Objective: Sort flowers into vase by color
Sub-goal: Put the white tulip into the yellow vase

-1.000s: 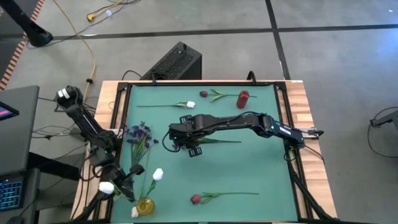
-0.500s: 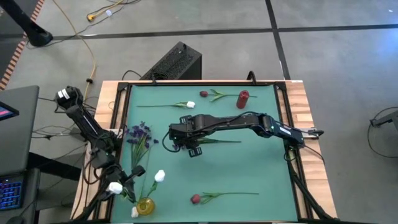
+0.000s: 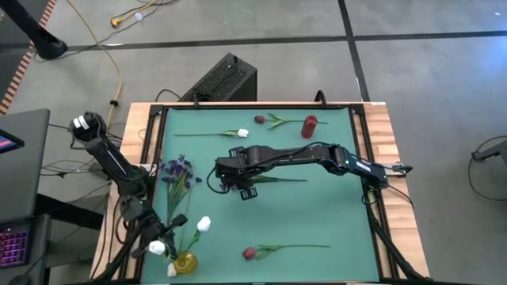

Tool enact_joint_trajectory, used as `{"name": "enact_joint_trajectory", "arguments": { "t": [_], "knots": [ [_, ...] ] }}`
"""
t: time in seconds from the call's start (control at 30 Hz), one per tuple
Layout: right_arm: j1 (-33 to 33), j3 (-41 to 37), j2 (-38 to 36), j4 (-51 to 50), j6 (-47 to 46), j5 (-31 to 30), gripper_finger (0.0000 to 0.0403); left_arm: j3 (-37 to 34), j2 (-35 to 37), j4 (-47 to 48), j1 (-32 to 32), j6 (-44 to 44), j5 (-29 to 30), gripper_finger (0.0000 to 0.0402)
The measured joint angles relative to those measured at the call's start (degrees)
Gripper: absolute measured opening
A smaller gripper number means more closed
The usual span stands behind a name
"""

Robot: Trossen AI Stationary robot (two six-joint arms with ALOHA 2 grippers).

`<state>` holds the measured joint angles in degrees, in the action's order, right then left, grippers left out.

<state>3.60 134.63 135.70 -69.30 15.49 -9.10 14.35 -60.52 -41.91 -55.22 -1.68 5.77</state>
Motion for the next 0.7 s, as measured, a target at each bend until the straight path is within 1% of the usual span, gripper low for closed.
{"name": "enact_joint_trajectory", "arguments": {
  "t": [0.1, 0.23, 0.53, 0.7],
  "knots": [
    [0.0, 0.0, 0.0, 0.0, 0.0, 0.0, 0.0204, 0.0, -0.2, 0.0, 0.0, -0.1, 1.6, 0.0007],
    [0.0, 0.0, 0.0, 0.0, 0.0, 0.0, 0.0204, 0.0, -0.2, 0.6, 0.0, -0.5, 2.2, 0.0029],
    [0.0, 0.0, 0.0, 0.0, 0.0, 0.0, 0.0205, 0.0, -0.1, 4.8, 0.0, -4.0, 2.6, 0.0114],
    [0.0, 0.0, 0.0, 0.0, 0.0, 0.1, 0.0204, 0.1, 3.1, 9.4, 0.0, -4.6, 2.6, 0.0150]
  ]
}}
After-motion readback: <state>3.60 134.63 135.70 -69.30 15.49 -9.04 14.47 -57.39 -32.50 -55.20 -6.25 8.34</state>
